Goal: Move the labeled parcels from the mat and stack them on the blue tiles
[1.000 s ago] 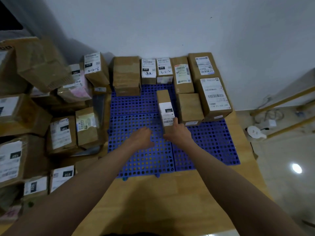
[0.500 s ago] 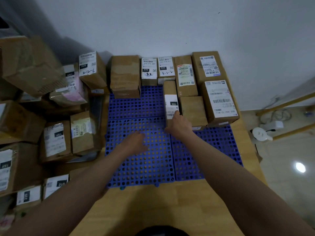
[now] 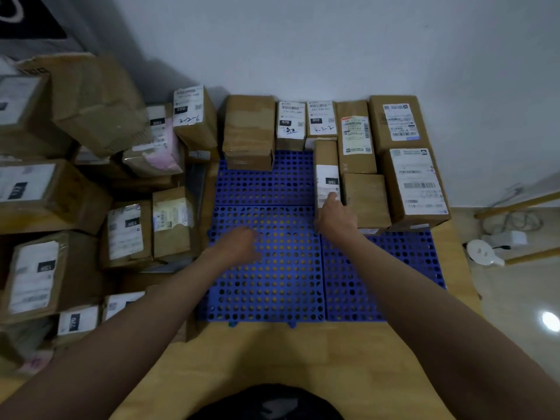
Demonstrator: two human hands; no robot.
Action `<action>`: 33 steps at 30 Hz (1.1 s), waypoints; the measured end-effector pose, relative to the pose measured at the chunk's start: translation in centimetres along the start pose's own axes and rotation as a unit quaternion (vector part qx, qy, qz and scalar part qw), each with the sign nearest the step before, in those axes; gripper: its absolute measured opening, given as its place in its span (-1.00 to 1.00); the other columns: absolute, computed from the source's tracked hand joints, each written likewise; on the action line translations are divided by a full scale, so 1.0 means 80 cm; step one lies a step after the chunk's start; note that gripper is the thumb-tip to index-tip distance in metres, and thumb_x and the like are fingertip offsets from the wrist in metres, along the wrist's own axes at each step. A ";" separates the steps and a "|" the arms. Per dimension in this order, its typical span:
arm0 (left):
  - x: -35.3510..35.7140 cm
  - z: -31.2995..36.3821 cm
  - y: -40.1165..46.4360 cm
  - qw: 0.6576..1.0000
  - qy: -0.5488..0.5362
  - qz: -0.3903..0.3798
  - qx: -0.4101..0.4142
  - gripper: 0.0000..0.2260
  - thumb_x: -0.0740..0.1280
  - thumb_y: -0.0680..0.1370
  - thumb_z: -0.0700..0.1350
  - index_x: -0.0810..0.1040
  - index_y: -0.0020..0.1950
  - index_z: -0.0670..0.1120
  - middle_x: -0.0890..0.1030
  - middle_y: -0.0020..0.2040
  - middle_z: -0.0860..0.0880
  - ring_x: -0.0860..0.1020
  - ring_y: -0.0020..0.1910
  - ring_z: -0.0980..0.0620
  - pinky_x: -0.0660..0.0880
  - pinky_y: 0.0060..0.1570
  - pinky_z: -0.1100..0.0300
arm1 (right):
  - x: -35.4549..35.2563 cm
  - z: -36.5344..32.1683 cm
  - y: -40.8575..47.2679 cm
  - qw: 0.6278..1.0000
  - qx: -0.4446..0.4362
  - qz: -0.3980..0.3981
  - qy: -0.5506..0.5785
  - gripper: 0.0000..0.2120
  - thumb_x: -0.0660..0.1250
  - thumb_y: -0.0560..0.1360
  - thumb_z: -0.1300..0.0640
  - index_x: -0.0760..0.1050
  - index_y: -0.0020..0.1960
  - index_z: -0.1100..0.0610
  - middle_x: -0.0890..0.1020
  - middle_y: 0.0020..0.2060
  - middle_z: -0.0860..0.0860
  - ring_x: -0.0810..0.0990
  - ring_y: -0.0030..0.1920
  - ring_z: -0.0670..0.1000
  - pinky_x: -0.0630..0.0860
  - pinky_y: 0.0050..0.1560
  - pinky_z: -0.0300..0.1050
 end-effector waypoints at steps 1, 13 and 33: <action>-0.003 -0.005 -0.007 1.000 -0.005 0.005 -0.002 -0.50 0.31 0.58 0.09 0.34 0.48 -0.04 0.35 0.43 -0.05 0.46 0.27 -0.07 0.48 0.20 0.06 | -0.004 -0.003 -0.004 1.000 -0.009 0.004 -0.006 -0.29 0.37 0.55 0.07 0.05 0.50 0.25 0.55 0.20 0.17 0.60 0.11 0.22 0.43 -0.17 0.00; -0.002 -0.082 -0.114 0.997 -0.059 0.050 -0.028 -0.56 0.32 0.57 0.11 0.45 0.39 -0.04 0.46 0.34 -0.05 0.48 0.23 -0.06 0.52 0.14 0.03 | -0.005 -0.101 -0.092 0.986 -0.120 -0.051 -0.102 -0.64 0.32 0.56 -0.10 0.35 0.15 0.15 0.47 -0.15 0.06 0.51 -0.15 0.10 0.45 -0.17 0.01; 0.114 -0.282 -0.245 0.955 -0.119 0.116 -0.247 -0.12 0.48 0.41 0.15 0.12 0.50 -0.25 0.17 0.46 -0.20 0.40 0.32 -0.22 0.45 0.23 -0.07 | 0.181 -0.278 -0.243 0.975 -0.169 -0.147 0.001 -0.42 0.35 0.53 -0.12 0.29 0.39 0.17 0.56 0.10 0.15 0.59 0.05 0.18 0.57 -0.06 0.09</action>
Point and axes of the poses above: each hand's wrist, its own y-axis towards the middle knuckle, its own x-axis out of the palm, z = x × y, the point moved 5 cm from there along y, towards the middle knuckle
